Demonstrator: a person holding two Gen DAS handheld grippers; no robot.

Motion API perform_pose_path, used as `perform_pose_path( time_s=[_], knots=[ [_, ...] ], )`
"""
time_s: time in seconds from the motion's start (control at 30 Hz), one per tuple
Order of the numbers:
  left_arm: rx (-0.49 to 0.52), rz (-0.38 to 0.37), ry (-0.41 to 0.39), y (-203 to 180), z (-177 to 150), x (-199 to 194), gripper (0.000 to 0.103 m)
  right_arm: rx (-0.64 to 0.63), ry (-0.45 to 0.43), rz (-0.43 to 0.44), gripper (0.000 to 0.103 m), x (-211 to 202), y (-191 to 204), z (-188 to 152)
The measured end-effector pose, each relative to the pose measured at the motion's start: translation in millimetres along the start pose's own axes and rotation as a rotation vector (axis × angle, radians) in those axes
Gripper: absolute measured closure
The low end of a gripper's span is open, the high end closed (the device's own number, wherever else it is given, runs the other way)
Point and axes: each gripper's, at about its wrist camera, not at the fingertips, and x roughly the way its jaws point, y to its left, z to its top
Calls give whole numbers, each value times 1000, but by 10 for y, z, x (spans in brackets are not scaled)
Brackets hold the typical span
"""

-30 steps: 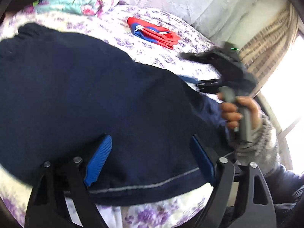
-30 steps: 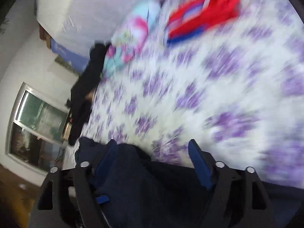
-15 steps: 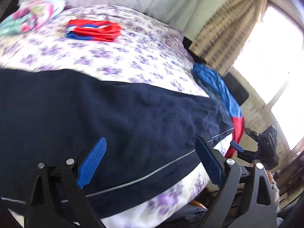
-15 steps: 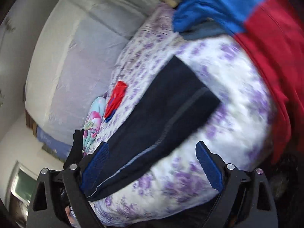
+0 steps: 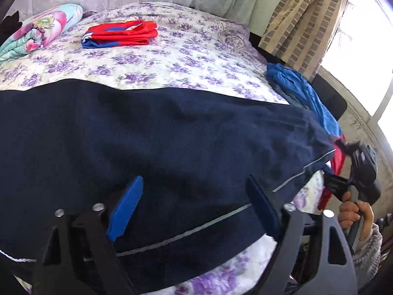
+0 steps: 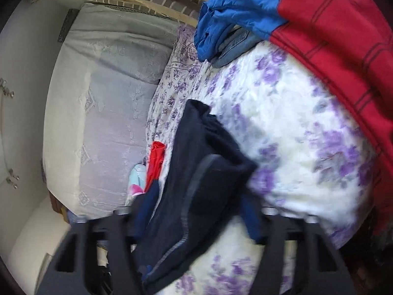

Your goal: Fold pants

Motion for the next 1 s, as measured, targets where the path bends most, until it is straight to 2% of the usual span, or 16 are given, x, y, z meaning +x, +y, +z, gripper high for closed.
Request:
perform_pose_path(
  time_s=[0.03, 0.1, 0.13, 0.17, 0.2, 0.23, 0.3, 0.4, 0.47, 0.57, 0.63, 0.73, 0.8, 0.93, 0.97, 1.0],
  knots=[
    [2, 8, -4, 13, -12, 5, 34, 28, 6, 13, 83, 14, -67, -7],
    [-1, 25, -14, 54, -32, -11, 44, 74, 16, 52, 85, 48, -173, 11],
    [-8, 23, -20, 91, -37, -39, 57, 50, 11, 41, 85, 40, -124, 1],
    [-21, 11, -19, 138, -42, -63, 66, 19, 4, 29, 85, 25, -50, -7],
    [-33, 1, -17, 177, -46, -84, 79, -21, -5, 22, 85, 17, 49, -5],
    [-62, -10, -18, 265, -71, -133, 87, -55, -14, 24, 85, -9, 140, 3],
    [-95, 4, -20, 400, -127, -208, 92, -133, -31, 28, 85, -38, 368, 34],
    [-157, 23, -46, 608, -220, -390, 93, -292, -49, -3, 85, -32, 792, 15],
    [-210, 9, -82, 783, -275, -577, 93, -419, -47, -17, 85, 1, 1118, -75],
    [-267, 23, -136, 1042, -343, -858, 93, -647, -32, -24, 85, 178, 1710, -314],
    [-286, 39, -169, 1173, -387, -1029, 93, -808, -8, -15, 85, 350, 2103, -587],
    [-317, 64, -230, 1362, -457, -1302, 93, -1058, 70, -4, 85, 665, 2598, -1184],
    [-340, 85, -269, 1492, -512, -1497, 92, -1227, 161, 6, 85, 950, 2796, -1687],
    [-391, 119, -311, 1698, -645, -1791, 88, -1477, 385, -1, 85, 1435, 2787, -2731],
    [-403, 133, -317, 1754, -688, -1850, 87, -1533, 433, -12, 85, 1498, 2714, -2989],
    [-412, 141, -320, 1786, -723, -1885, 86, -1585, 444, -38, 85, 1552, 2642, -3171]
  ],
)
